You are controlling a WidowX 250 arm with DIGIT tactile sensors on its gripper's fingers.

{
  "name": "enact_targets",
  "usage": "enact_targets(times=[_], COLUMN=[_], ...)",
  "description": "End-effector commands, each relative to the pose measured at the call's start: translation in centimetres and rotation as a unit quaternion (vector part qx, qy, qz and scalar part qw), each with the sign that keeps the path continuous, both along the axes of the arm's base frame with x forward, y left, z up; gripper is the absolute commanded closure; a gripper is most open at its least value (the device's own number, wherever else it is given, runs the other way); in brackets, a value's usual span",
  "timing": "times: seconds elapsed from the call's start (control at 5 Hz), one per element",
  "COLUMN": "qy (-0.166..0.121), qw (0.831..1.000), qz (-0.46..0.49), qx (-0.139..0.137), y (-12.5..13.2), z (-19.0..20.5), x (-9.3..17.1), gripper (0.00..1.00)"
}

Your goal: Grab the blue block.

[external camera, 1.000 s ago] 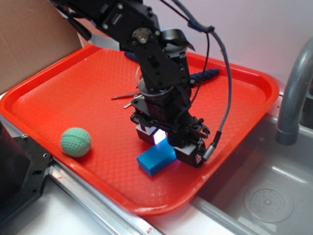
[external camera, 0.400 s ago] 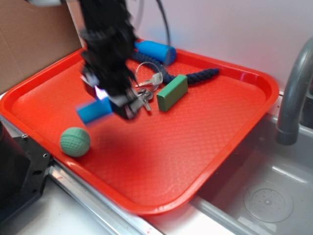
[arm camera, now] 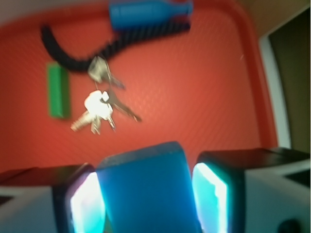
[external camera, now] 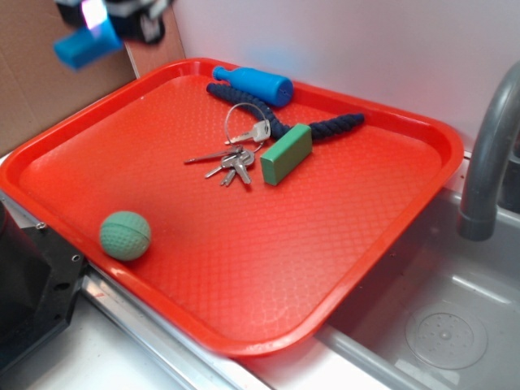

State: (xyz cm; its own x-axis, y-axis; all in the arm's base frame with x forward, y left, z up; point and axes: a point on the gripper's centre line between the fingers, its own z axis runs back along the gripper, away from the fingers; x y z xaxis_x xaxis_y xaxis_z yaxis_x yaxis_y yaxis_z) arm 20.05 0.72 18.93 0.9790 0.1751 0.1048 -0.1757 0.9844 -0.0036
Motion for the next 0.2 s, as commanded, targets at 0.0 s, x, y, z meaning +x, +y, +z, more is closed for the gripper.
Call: enact_targets(times=[0.0], qy=[-0.036], qw=[0.999], qz=[0.001], qx=[0.004], y=[-1.37], z=[1.35], x=[0.84], gripper=[1.00])
